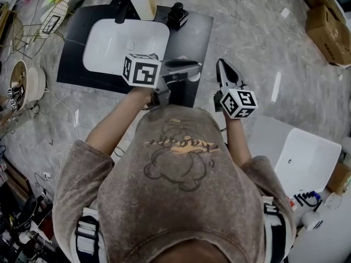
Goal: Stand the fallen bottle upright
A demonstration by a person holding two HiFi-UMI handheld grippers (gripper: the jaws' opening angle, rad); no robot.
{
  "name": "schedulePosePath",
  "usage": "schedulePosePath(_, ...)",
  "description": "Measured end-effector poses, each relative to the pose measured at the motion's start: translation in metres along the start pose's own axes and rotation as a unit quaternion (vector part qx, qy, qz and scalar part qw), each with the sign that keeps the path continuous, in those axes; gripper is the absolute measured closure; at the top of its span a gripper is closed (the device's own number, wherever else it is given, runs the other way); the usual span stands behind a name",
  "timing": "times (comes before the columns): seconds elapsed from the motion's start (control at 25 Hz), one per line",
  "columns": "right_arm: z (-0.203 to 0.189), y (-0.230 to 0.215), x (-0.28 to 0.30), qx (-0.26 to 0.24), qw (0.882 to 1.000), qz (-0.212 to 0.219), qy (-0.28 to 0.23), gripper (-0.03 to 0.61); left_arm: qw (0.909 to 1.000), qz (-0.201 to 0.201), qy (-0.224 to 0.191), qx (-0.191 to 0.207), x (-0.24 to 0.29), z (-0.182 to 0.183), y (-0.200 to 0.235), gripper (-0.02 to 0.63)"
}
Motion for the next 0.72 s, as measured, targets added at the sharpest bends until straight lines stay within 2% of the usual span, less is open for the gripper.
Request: schedulePosePath(0.72, 0.006, -0.004, 0.031, -0.006, 1.000, 0.015, 0.010, 0.580, 0.9958, -0.064, -0.023, -0.061, -0.014, 0.032, 0.028, 0.518)
Point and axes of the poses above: the fingertips, and each gripper's own axes: x forward along the fingers, y to its left, z out of its top, the point moved 8 cm from there along -x, backward along the fingers, and after that the axes turned 4 degrees about y, right-handed, at the moved point
